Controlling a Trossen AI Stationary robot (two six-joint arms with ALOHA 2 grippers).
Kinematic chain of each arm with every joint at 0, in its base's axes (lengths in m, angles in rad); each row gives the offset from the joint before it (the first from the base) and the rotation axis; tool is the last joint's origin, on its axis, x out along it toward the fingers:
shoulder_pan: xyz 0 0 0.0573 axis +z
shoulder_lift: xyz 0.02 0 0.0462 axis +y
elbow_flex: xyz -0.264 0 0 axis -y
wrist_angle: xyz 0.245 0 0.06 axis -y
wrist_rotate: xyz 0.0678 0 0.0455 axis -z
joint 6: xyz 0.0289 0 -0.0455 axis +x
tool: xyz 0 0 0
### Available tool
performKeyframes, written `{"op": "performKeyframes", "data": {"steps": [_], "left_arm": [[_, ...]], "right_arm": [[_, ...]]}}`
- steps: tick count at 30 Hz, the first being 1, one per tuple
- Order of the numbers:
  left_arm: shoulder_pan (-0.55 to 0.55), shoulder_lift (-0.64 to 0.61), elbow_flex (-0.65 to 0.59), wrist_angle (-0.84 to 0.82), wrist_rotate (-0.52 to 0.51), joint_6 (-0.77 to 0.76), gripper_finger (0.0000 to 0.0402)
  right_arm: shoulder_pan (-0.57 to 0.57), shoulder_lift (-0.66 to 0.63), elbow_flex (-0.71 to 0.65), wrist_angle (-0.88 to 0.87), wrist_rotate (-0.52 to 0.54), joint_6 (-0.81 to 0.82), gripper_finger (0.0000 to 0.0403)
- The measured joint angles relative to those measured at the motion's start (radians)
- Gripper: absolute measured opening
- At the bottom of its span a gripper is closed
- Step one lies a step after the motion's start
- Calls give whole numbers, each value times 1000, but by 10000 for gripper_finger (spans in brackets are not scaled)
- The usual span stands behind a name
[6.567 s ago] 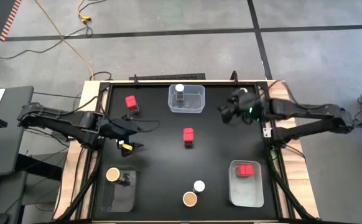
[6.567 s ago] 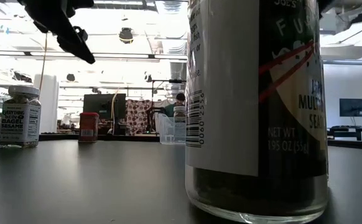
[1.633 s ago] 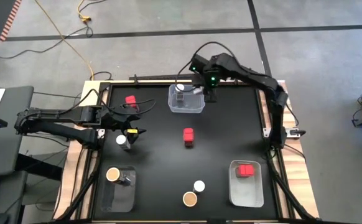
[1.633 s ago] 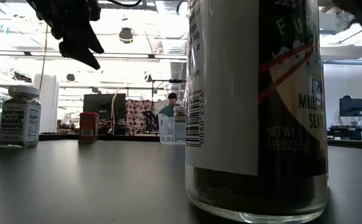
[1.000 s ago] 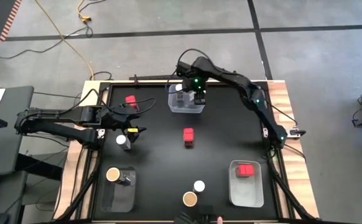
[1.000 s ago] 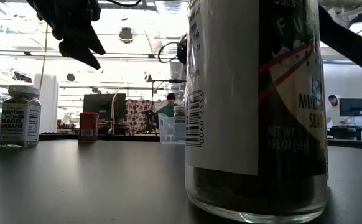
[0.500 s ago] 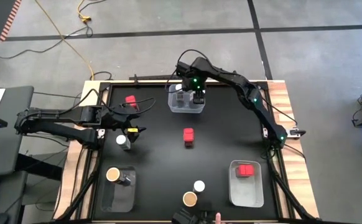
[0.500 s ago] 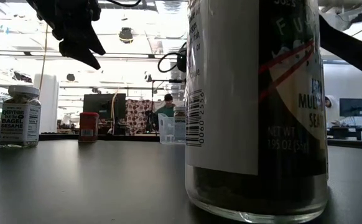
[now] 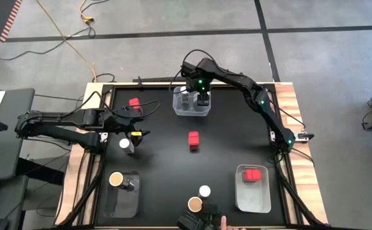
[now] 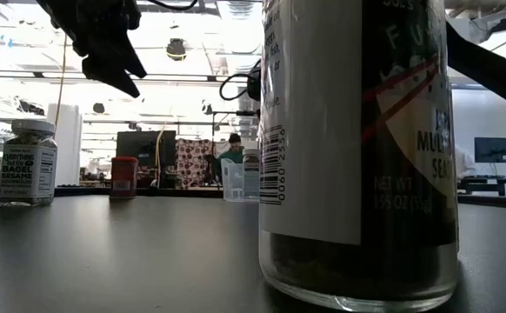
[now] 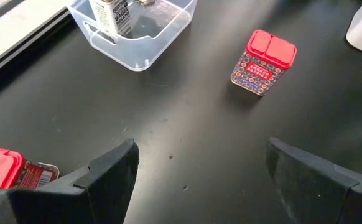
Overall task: Sort spices by type
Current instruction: Put the top right white spice bottle into the transparent bin
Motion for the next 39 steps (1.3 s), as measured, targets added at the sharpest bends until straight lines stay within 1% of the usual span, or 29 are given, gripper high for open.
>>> {"op": "performKeyframes", "data": {"steps": [31,39], "left_arm": [[0,0,0,-2,1,1,333],[0,0,0,-3,1,1,333]], "right_arm": [[0,0,0,10,0,-13,240],[0,0,0,15,0,0,255]]}}
